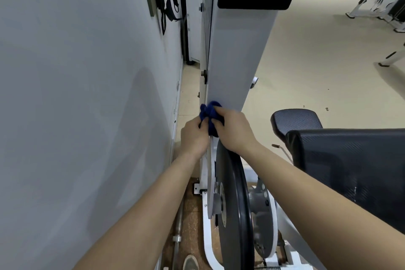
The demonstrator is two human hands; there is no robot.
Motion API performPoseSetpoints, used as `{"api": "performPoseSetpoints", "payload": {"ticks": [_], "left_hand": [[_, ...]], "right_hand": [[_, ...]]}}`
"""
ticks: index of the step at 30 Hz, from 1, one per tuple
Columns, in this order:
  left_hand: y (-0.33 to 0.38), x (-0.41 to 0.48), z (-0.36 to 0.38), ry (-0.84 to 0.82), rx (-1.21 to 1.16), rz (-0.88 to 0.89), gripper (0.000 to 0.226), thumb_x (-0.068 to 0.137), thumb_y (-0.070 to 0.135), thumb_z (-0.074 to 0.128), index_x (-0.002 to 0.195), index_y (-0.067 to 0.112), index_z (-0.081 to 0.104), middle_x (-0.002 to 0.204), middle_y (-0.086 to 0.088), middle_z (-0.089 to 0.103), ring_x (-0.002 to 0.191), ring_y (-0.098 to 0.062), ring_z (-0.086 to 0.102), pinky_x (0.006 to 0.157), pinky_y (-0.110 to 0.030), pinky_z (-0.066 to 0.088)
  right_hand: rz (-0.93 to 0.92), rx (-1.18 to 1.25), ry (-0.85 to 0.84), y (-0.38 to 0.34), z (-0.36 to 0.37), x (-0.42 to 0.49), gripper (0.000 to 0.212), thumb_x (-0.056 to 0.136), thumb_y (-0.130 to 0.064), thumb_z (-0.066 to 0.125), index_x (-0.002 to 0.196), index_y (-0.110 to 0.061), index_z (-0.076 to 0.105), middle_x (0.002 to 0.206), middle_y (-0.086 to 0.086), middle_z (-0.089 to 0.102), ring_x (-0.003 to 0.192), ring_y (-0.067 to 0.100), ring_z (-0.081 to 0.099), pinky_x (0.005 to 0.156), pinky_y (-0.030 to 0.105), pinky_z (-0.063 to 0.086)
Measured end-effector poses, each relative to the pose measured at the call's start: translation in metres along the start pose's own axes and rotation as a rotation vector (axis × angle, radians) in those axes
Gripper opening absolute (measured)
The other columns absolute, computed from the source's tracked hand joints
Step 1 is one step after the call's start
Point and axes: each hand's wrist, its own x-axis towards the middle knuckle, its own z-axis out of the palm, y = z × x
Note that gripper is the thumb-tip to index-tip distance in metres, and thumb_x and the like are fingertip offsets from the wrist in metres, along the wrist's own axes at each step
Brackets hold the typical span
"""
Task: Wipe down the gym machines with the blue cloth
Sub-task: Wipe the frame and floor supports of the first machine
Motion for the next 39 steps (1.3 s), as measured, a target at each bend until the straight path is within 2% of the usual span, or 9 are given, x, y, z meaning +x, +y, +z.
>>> {"api": "performPoseSetpoints", "payload": {"ticks": [5, 10, 13, 16, 23, 28, 32, 35, 39], "left_hand": [[-0.044, -0.024, -0.005, -0.081, -0.080, -0.052, 0.041, 0.103, 0.041, 0.041, 0.074, 0.021, 0.063, 0.066, 0.004, 0.062, 0.061, -0.010, 0.057, 0.063, -0.031, 0.044], [-0.051, -0.058, -0.003, -0.150, -0.224, -0.041, 0.032, 0.107, 0.028, 0.040, 0.089, 0.022, 0.065, 0.064, 0.014, 0.060, 0.057, 0.004, 0.051, 0.057, -0.012, 0.037], [-0.030, -0.042, -0.005, -0.143, -0.262, -0.054, 0.026, 0.109, 0.027, 0.035, 0.104, 0.029, 0.060, 0.085, 0.017, 0.064, 0.075, 0.004, 0.057, 0.067, -0.007, 0.039], [-0.015, -0.031, -0.008, -0.118, -0.224, -0.056, 0.025, 0.109, 0.026, 0.034, 0.107, 0.028, 0.059, 0.081, 0.020, 0.058, 0.070, 0.006, 0.053, 0.056, -0.001, 0.036], [-0.052, -0.040, -0.031, -0.238, -0.083, 0.054, 0.031, 0.102, 0.030, 0.053, 0.083, 0.017, 0.073, 0.067, 0.004, 0.068, 0.063, -0.010, 0.061, 0.061, -0.021, 0.041], [0.012, -0.010, -0.047, 0.071, -0.185, 0.161, 0.030, 0.103, 0.024, 0.051, 0.081, 0.014, 0.068, 0.064, 0.007, 0.062, 0.058, -0.002, 0.052, 0.058, -0.020, 0.039], [0.080, 0.018, -0.035, 0.217, -0.362, 0.332, 0.023, 0.104, 0.019, 0.047, 0.107, 0.015, 0.069, 0.077, 0.014, 0.063, 0.068, 0.008, 0.056, 0.062, -0.012, 0.040], [0.094, 0.028, -0.018, 0.234, -0.341, 0.412, 0.036, 0.106, 0.024, 0.044, 0.139, 0.022, 0.056, 0.098, 0.004, 0.071, 0.081, 0.001, 0.060, 0.070, -0.013, 0.047], [0.060, 0.031, -0.005, 0.218, -0.196, 0.451, 0.047, 0.105, 0.026, 0.044, 0.151, 0.028, 0.039, 0.103, 0.002, 0.071, 0.086, -0.005, 0.061, 0.078, -0.018, 0.051]], "right_hand": [[-0.046, -0.166, -0.159, -0.005, 0.005, 0.000, 0.023, 0.100, -0.009, 0.047, 0.114, -0.009, 0.066, 0.103, 0.008, 0.067, 0.089, 0.019, 0.057, 0.073, 0.025, 0.039], [-0.040, -0.403, -0.284, -0.008, 0.003, -0.004, 0.013, 0.099, -0.015, 0.050, 0.101, -0.012, 0.062, 0.095, 0.005, 0.060, 0.087, 0.025, 0.057, 0.072, 0.031, 0.041], [-0.055, -0.432, -0.229, -0.006, 0.006, 0.002, 0.022, 0.100, -0.013, 0.048, 0.113, -0.011, 0.065, 0.109, 0.011, 0.068, 0.095, 0.029, 0.062, 0.080, 0.033, 0.049], [-0.040, -0.352, -0.167, -0.007, 0.009, 0.008, 0.028, 0.101, -0.011, 0.046, 0.121, -0.013, 0.065, 0.112, 0.009, 0.068, 0.093, 0.026, 0.060, 0.076, 0.026, 0.040], [-0.151, -0.499, -0.292, -0.013, -0.018, -0.005, 0.014, 0.091, -0.020, 0.062, 0.099, -0.017, 0.074, 0.090, 0.004, 0.072, 0.082, 0.023, 0.063, 0.071, 0.033, 0.048], [-0.243, -0.277, 0.232, -0.055, -0.040, 0.001, 0.024, 0.090, -0.012, 0.065, 0.114, -0.018, 0.066, 0.106, 0.002, 0.069, 0.087, 0.019, 0.062, 0.078, 0.033, 0.052], [-0.494, -0.304, 0.621, -0.080, -0.064, 0.016, 0.028, 0.087, 0.000, 0.062, 0.113, -0.009, 0.056, 0.114, 0.012, 0.056, 0.087, 0.023, 0.054, 0.071, 0.032, 0.047], [-0.591, -0.413, 0.695, -0.071, -0.078, 0.036, 0.014, 0.092, -0.005, 0.056, 0.104, -0.003, 0.063, 0.107, 0.011, 0.058, 0.092, 0.022, 0.051, 0.075, 0.025, 0.046], [-0.862, -0.815, 0.701, -0.027, -0.066, 0.042, 0.022, 0.097, -0.002, 0.055, 0.115, 0.000, 0.069, 0.123, 0.021, 0.065, 0.107, 0.036, 0.058, 0.086, 0.044, 0.052]]}}
